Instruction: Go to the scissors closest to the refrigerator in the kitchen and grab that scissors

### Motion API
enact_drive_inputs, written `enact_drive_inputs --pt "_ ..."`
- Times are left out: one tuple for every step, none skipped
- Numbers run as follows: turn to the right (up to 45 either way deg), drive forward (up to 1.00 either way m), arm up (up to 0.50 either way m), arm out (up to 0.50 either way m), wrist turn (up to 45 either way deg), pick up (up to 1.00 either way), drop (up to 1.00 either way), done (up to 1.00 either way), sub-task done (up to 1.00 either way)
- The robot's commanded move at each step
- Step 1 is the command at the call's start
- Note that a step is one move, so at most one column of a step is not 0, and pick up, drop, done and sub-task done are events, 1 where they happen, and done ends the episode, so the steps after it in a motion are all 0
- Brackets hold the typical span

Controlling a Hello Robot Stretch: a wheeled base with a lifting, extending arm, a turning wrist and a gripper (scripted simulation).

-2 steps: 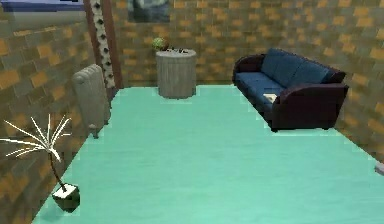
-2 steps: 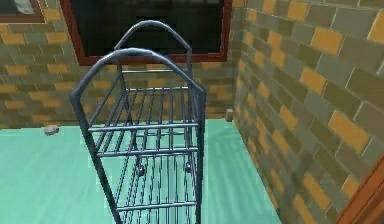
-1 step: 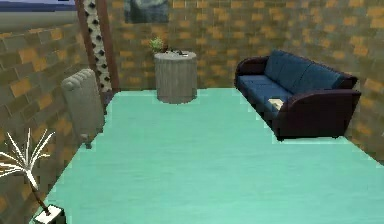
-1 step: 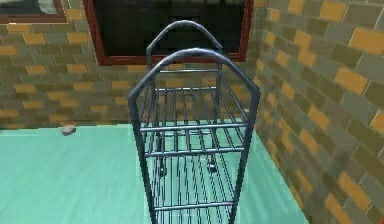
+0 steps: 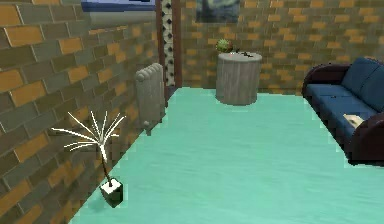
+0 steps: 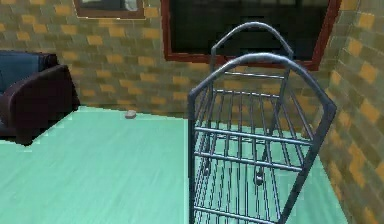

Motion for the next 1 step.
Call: enact_drive_inputs --pt "0.0 1.0 0.0 0.0 0.0 0.0 0.0 0.0 0.0"
